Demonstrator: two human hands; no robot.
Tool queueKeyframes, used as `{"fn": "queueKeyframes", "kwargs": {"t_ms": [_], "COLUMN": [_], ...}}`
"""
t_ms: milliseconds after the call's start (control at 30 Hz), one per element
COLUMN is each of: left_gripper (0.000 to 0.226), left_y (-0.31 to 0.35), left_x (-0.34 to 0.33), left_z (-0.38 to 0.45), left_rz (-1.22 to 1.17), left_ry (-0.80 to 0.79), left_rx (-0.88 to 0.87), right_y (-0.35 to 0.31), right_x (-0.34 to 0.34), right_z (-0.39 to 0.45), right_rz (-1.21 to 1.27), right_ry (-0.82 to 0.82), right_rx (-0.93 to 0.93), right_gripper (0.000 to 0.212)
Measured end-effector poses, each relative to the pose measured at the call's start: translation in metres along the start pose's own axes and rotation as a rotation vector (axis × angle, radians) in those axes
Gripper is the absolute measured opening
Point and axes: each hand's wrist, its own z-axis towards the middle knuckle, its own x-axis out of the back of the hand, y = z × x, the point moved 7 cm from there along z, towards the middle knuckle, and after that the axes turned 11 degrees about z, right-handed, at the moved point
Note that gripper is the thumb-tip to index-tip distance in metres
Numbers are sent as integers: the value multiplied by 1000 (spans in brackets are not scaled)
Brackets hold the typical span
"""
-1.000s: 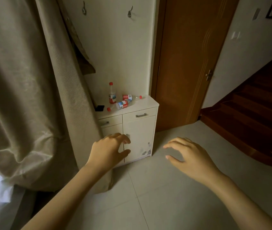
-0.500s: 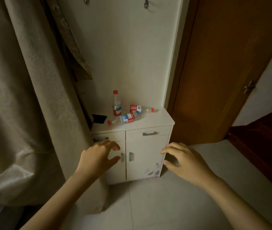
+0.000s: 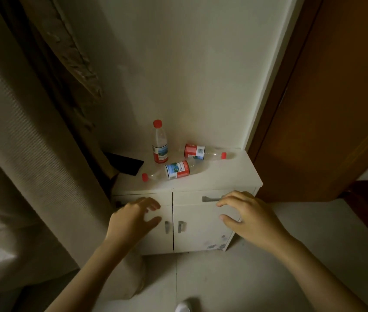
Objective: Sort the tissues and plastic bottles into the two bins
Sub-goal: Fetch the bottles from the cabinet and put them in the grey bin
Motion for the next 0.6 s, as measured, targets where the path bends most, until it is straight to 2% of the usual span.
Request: {"fn": "queueKeyframes", "kwargs": {"t_ms": [133, 267, 400, 600], "left_gripper": [31, 44, 62, 74], "left_y": [-7, -24, -50, -65], "left_x": [-36, -63, -89, -126], "left_z": [76, 139, 181, 216], "left_rz": [-28, -39, -1, 90], "left_ry": [-20, -35, -87, -152], "left_rx": [15, 109, 228, 318], "right_y": [46, 88, 134, 191], "right_x": [-3, -11, -21, -41], "right_z": [51, 95, 132, 190], "right_rz": [-24, -39, 0, 6], "right_ry": [-70, -137, -174, -271], "right_rx": [-39, -85, -128, -108], "right_gripper": [25, 25, 29, 34]}}
